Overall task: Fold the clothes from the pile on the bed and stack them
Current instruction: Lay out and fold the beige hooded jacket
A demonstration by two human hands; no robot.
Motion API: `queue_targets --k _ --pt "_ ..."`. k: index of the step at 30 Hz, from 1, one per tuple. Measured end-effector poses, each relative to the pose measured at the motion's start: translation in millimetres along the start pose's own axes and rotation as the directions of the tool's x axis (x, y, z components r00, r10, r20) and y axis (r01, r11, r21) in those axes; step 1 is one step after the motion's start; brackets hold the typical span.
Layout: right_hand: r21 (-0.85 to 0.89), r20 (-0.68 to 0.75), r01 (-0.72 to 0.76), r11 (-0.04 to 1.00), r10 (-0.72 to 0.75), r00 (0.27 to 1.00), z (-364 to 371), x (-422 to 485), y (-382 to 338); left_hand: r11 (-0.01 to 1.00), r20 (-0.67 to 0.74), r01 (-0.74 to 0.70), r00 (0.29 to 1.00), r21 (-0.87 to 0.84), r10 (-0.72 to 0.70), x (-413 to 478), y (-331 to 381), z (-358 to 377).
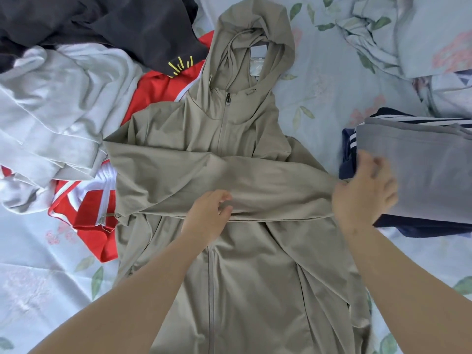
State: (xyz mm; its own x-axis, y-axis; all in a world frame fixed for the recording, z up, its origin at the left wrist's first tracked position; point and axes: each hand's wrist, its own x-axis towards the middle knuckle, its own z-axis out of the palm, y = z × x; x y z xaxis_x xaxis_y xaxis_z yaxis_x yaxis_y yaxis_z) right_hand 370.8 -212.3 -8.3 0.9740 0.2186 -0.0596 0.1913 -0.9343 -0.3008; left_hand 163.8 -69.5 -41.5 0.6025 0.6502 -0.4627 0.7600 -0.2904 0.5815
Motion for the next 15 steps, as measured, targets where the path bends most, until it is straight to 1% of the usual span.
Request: queue_targets --k 1,3,4,5,6,7,8,9,11,12,14,15 --pt "-0.014 0.029 0.129 0.992 -0.128 0.991 6 -5 -9 1.0 -0.019 0.024 1.0 -0.005 -0.024 1 -1 -2" --pt "-0.036 0.084 0.354 0.934 -0.35 0.933 20 -14 -27 0.996 -0.068 0.092 0.994 0.013 -0.091 3 -6 -8" --pt "-0.044 0.128 0.417 0.908 -0.409 0.904 27 -18 -37 0.99 -0.089 0.134 0.987 0.038 -0.131 5 -8 -11" --pt "-0.029 0.215 0.429 0.903 -0.413 0.885 34 -19 -46 0.982 -0.103 0.176 0.98 0.063 -0.169 6 -12 -15" --pt "0.022 0.343 0.373 0.928 -0.357 0.869 41 -19 -54 0.973 -0.107 0.219 0.972 0.079 -0.21 8 -17 -18" --pt "0.065 0.487 0.267 0.962 -0.264 0.832 47 -18 -60 0.962 -0.105 0.259 0.963 0.088 -0.25 9 -22 -21" --pt "0.081 0.588 0.158 0.984 -0.175 0.79 54 -17 -62 0.951 -0.1 0.295 0.953 0.095 -0.285 11 -27 -25" --pt "0.084 0.612 0.096 0.992 -0.127 0.781 59 -16 -61 0.942 -0.095 0.315 0.947 0.112 -0.306 12 -32 -28" --pt "0.095 0.52 0.032 0.995 -0.077 0.851 61 -13 -57 0.938 -0.107 0.311 0.949 0.155 -0.297 13 -41 -34" --pt "0.131 0.459 -0.014 0.991 -0.048 0.887 58 -11 -55 0.944 -0.135 0.291 0.953 0.152 -0.272 13 -43 -37" --pt "0.21 0.351 -0.132 0.969 0.051 0.935 50 -4 -47 0.972 -0.206 0.216 0.959 0.095 -0.193 13 -45 -42" --pt "0.232 0.303 -0.185 0.955 0.11 0.947 45 1 -42 0.985 -0.229 0.16 0.963 0.068 -0.141 14 -45 -44"
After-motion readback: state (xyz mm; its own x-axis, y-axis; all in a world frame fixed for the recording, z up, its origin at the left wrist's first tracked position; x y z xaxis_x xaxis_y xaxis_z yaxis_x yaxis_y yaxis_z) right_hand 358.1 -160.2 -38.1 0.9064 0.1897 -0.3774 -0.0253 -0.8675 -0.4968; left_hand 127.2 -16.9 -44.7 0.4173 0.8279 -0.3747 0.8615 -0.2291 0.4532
